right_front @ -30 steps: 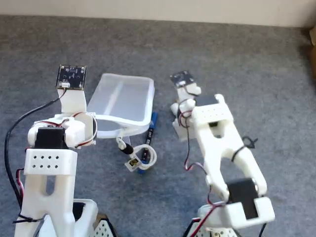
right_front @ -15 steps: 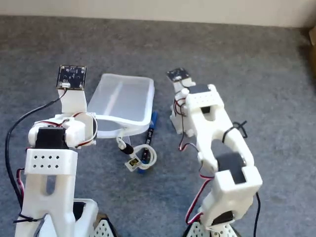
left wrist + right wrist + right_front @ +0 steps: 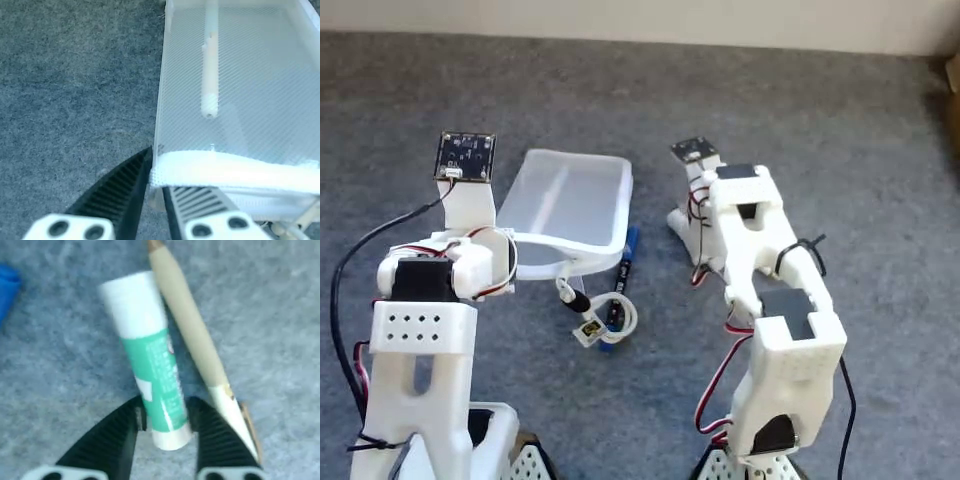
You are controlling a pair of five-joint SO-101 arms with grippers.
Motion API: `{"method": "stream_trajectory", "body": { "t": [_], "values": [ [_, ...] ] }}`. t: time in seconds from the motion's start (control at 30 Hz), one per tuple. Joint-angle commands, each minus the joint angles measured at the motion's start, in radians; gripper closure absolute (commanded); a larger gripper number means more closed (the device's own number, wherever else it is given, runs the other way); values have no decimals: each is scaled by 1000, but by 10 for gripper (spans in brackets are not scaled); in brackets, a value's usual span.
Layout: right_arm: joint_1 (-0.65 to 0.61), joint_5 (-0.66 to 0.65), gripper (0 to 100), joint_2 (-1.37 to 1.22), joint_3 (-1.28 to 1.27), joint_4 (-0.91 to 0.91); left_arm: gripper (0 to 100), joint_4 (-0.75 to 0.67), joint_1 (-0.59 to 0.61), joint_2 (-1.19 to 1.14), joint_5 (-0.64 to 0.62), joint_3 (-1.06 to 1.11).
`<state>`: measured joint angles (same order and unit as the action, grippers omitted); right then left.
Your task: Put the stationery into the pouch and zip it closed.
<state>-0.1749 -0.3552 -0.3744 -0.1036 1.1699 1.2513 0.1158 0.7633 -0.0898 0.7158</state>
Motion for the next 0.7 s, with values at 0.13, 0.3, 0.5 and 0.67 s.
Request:
{"method": "stream_trajectory", "body": {
  "t": [0.13, 0.3, 0.5, 0.67],
  "values": [
    [7, -83, 993, 38, 45, 74, 993, -11, 21, 19, -11, 1],
    [2, -81, 993, 131, 44, 183, 993, -57, 21, 19, -11, 38],
    [1, -81, 993, 254, 39, 305, 993, -57, 21, 19, -11, 38],
    [1, -80, 993, 323, 39, 421, 993, -58, 21, 19, -11, 38]
  ]
}}
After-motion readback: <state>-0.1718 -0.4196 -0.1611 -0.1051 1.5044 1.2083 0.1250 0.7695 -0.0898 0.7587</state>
